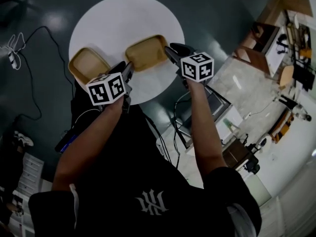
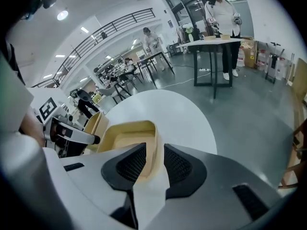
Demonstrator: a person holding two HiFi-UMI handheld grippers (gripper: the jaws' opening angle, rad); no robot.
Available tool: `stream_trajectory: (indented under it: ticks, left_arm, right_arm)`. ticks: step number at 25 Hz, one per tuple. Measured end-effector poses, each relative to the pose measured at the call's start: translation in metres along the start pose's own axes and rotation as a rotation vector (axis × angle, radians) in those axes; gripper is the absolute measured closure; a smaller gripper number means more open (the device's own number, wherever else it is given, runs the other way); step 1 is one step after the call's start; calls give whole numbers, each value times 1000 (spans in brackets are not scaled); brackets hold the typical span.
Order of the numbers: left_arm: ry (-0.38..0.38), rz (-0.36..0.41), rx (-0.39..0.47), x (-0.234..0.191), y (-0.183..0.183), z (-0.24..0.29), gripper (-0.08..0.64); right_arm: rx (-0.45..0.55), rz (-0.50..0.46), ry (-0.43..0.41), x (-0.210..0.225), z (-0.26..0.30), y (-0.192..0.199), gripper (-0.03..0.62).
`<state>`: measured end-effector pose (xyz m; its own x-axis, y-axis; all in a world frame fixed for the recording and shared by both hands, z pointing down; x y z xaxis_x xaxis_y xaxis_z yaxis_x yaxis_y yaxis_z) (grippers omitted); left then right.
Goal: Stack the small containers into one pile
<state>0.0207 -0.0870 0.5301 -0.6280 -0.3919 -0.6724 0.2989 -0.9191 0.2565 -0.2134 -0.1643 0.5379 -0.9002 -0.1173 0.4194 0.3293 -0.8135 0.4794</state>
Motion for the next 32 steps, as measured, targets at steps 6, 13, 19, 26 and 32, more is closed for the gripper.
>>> stream_trajectory:
  ticks: [6, 13, 19, 26, 32]
  left_arm:
    - [-24, -30, -4, 3, 6, 11, 426]
    - [-43, -37, -13, 1, 11, 17, 433]
    - [-53, -21, 0, 2, 9, 14, 487]
    - [-39, -3, 1, 2, 10, 10, 528]
    - [-2, 30, 21, 7, 4, -2, 529]
  right_arm:
    - [1, 3, -12, 6, 2, 6, 471]
    - [-6, -10, -29, 4, 9, 7, 472]
    - [-9, -33, -36, 0, 9, 12, 517]
    - [7, -26, -23, -4, 0, 14, 526]
    - [54, -32, -14, -15, -13, 7, 528]
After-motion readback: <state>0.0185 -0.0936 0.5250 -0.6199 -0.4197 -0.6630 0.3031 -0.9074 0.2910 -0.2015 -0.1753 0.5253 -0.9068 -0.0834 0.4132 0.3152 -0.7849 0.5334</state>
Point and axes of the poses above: the fingertips, and each gripper's own axes: z forward along the fingers, x to its right, y out of its underside, the point moved 7 cm from there along -z, backward along the fingers, and after that the axes turned 3 degrees about z, right-handed, at the moved point
